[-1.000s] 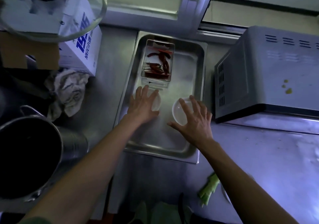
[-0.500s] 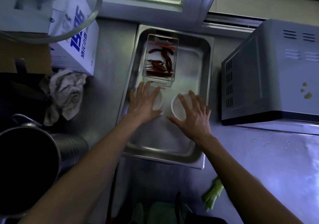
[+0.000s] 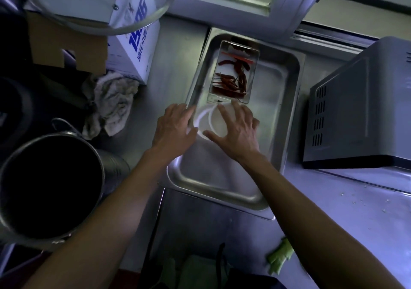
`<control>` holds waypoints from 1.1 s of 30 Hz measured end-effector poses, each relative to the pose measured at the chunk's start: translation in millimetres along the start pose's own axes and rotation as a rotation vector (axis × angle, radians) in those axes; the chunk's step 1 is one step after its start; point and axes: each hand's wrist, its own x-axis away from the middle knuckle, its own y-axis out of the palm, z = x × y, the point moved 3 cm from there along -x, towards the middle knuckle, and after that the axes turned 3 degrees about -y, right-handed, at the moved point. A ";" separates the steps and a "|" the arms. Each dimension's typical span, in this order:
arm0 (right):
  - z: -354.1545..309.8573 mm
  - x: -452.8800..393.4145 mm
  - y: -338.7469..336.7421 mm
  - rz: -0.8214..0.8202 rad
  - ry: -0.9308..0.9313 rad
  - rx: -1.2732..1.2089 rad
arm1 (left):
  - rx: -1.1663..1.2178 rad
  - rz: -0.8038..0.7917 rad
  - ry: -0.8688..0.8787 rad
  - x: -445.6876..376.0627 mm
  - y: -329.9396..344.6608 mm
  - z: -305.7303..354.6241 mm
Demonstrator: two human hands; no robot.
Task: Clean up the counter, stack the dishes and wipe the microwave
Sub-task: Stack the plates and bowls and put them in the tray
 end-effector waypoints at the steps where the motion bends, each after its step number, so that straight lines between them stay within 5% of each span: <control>1: -4.0 -2.4 4.2 -0.011 -0.001 0.004 | 0.008 -0.008 -0.009 1.5 -1.2 -4.0; 20: -20.0 -21.1 71.2 -0.104 0.021 0.128 | -0.006 -0.082 -0.017 18.9 -1.5 -22.5; 33: -18.6 8.7 42.4 -0.124 0.028 0.101 | -0.020 -0.102 0.035 29.4 -13.2 -7.3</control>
